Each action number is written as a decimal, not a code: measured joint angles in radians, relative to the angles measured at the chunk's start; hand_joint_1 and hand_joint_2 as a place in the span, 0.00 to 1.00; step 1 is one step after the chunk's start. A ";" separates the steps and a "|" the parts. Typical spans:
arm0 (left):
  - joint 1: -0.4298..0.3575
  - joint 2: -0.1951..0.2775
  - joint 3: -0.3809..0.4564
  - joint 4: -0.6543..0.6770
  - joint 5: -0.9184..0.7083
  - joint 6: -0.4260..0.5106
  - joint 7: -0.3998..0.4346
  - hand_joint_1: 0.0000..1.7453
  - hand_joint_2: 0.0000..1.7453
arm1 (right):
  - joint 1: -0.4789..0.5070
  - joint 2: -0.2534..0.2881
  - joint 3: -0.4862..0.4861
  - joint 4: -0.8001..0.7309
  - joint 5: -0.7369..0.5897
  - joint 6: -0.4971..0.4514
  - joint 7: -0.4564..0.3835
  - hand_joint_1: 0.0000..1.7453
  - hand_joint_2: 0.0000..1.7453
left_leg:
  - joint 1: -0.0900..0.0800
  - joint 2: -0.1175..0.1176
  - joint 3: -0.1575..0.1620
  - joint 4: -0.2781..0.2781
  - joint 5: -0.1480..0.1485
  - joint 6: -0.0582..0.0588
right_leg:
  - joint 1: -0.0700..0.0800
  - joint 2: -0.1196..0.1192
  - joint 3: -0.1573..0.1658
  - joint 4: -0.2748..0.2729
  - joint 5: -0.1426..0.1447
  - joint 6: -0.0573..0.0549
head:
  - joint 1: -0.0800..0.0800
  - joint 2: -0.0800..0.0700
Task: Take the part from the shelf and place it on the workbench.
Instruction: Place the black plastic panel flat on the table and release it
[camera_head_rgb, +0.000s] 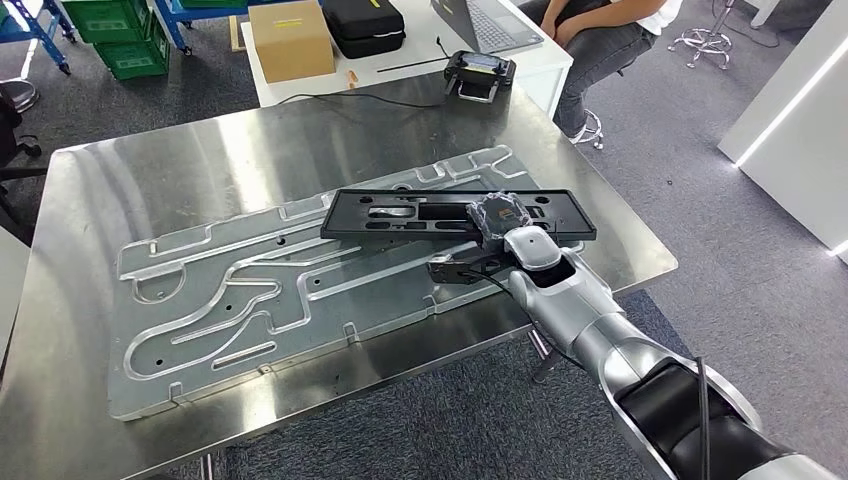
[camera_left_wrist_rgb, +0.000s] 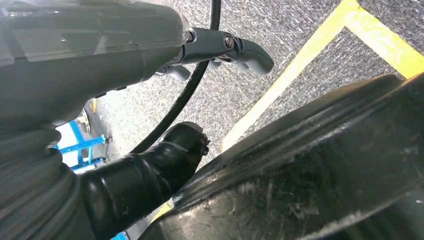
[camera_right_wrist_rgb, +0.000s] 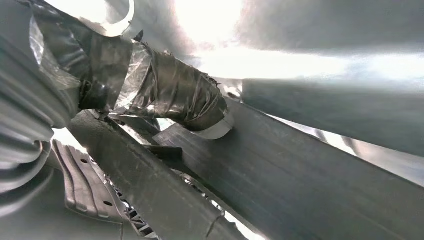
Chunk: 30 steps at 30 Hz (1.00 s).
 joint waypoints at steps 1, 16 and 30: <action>0.000 0.000 0.000 0.000 0.000 0.001 0.003 0.00 1.00 | -0.002 0.004 -0.001 0.007 0.010 -0.013 0.010 1.00 1.00 | 0.000 0.000 0.000 0.000 0.000 0.000 | 0.000 0.000 0.000 0.000 0.000 0.000 | 0.000 0.000; 0.000 -0.001 0.029 0.000 0.033 0.021 0.093 0.00 1.00 | -0.058 0.169 0.002 -0.015 0.118 0.031 0.054 1.00 1.00 | 0.002 0.004 -0.001 0.000 -0.001 -0.002 | 0.002 0.006 -0.004 0.002 -0.001 -0.001 | 0.000 0.000; 0.001 -0.002 0.056 0.000 0.048 0.024 0.092 0.00 1.00 | -0.061 0.170 0.012 -0.122 0.128 0.057 0.045 1.00 1.00 | 0.001 0.004 -0.001 0.000 -0.002 -0.002 | 0.001 0.006 -0.004 0.002 -0.002 -0.002 | 0.000 0.000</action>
